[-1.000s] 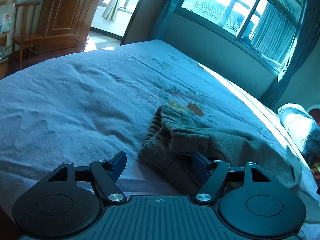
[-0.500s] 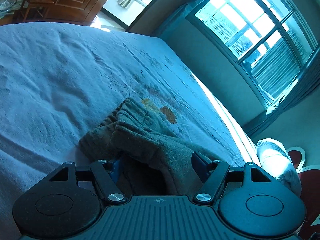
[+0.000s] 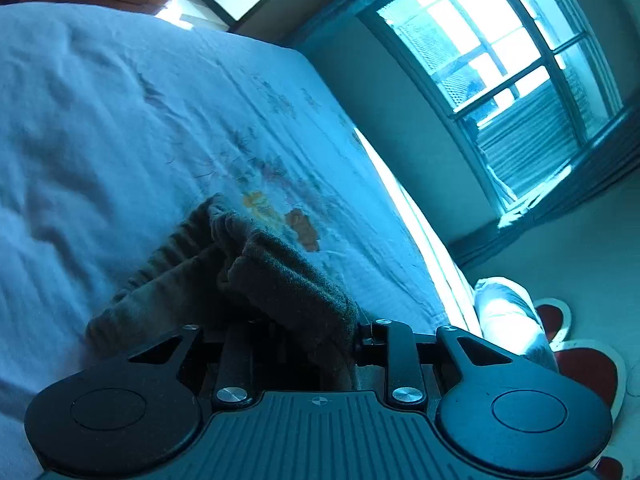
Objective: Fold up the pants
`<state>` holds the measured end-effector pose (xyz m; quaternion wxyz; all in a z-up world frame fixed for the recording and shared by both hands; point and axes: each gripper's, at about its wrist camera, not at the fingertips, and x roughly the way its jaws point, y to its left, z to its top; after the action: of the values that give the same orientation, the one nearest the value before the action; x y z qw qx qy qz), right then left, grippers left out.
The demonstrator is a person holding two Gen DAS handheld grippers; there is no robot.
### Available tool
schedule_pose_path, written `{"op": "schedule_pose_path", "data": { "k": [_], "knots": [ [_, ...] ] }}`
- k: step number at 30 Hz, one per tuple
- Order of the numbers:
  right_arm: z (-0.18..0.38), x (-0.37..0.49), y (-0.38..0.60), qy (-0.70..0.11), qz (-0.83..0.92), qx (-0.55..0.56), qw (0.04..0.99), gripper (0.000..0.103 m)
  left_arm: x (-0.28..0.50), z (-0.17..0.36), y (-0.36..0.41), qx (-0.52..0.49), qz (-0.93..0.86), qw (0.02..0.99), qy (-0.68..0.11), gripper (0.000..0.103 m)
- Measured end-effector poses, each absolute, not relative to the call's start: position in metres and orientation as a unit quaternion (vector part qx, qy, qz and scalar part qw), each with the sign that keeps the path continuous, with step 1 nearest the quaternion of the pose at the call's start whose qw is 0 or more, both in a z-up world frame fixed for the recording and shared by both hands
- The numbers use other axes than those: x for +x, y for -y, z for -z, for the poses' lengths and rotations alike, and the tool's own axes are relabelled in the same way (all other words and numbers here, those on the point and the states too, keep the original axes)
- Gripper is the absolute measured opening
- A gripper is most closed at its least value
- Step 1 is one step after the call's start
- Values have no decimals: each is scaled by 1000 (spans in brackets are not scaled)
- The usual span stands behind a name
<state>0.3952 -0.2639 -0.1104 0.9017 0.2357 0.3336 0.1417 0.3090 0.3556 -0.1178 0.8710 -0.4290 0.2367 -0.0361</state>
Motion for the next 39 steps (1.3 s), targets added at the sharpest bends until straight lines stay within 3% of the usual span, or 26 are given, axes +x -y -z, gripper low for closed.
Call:
{"op": "schedule_pose_path", "data": {
  "k": [2,5,7,9,13,18,23,26,30,36,39],
  "knots": [
    [74,364,271,-266,-187,217,921,0,316,96,-369,-433,113,871,-203,28],
    [63,308,287,-234,-230,193,925,0,322,97,-393,-407,142,870,-241,28],
    [94,291,282,-276,-234,138,922,0,322,123,-403,-373,112,865,-316,29],
    [144,301,268,-374,-191,100,902,0,320,149,-391,-323,87,863,-378,29],
    [155,299,265,-367,-162,149,904,0,307,153,-379,-326,63,878,-345,28],
    [141,301,266,-372,-163,127,905,0,305,148,-379,-311,61,883,-347,28],
    [119,290,276,-320,-166,127,924,0,294,137,-371,-282,65,894,-342,28],
    [153,301,271,-382,-148,117,905,0,296,156,-366,-262,56,894,-358,28],
    [149,298,269,-368,-144,124,910,0,297,140,-356,-229,51,909,-344,28],
    [132,299,269,-342,-152,126,919,0,296,106,-358,-233,98,936,-246,28],
    [148,304,266,-370,-149,124,908,2,314,149,-368,-230,40,900,-367,28]
  ]
}}
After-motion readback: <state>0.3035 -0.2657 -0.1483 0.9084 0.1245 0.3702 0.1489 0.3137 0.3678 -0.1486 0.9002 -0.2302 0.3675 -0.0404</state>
